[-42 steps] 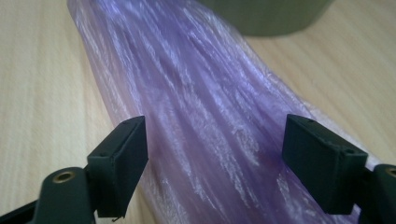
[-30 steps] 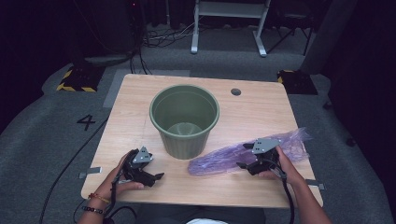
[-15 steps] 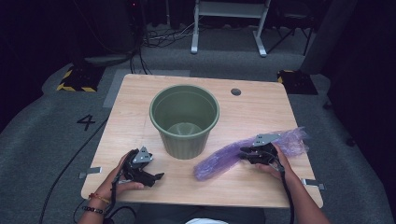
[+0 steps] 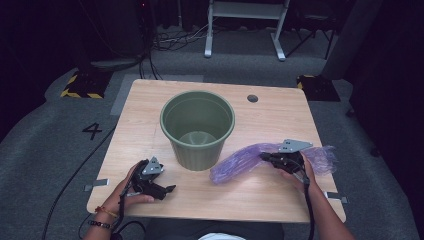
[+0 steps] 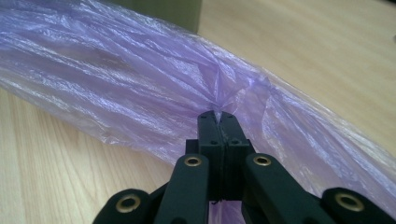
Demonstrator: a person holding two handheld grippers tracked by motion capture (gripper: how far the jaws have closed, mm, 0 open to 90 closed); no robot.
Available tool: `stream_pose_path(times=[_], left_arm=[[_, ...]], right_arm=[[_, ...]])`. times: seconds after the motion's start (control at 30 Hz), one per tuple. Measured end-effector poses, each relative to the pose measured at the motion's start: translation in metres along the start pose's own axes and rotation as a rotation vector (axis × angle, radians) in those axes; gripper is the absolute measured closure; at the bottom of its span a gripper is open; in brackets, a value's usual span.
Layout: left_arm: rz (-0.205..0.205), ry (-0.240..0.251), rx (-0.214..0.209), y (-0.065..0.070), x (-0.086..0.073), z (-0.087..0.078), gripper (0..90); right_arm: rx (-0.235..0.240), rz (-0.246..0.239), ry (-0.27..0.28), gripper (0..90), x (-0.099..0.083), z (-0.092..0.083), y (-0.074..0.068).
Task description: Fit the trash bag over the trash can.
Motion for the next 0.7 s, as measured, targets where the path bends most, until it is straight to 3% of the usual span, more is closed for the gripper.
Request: stream_pose_path(times=[0.23, 0.43, 0.53, 0.7], left_arm=[[0.000, 0.002, 0.015, 0.000, 0.000, -0.001, 8.8], [-0.005, 0.007, 0.042, -0.004, -0.002, -0.003, 9.3], [-0.030, 0.000, 0.049, -0.007, -0.001, -0.005, 16.8], [-0.025, -0.013, 0.065, -0.009, -0.001, -0.008, 16.0]], right_arm=[[-0.043, 0.019, 0.078, 90.0, 0.015, -0.021, 0.005], [-0.087, 0.022, 0.170, 90.0, 0.031, -0.050, 0.008], [-0.113, 0.028, 0.192, 90.0, 0.037, -0.058, 0.011], [-0.136, 0.030, 0.219, 90.0, 0.046, -0.067, 0.014]])
Point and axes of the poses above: each handheld gripper's, and its own axes: z roughly forward along the jaws, x roughly out of its top, y roughly to its right, the point moved 10 cm from there along z, roughly forward along the jaws, and after that the axes turned 8 degrees about -y, right-handed, at the moved point
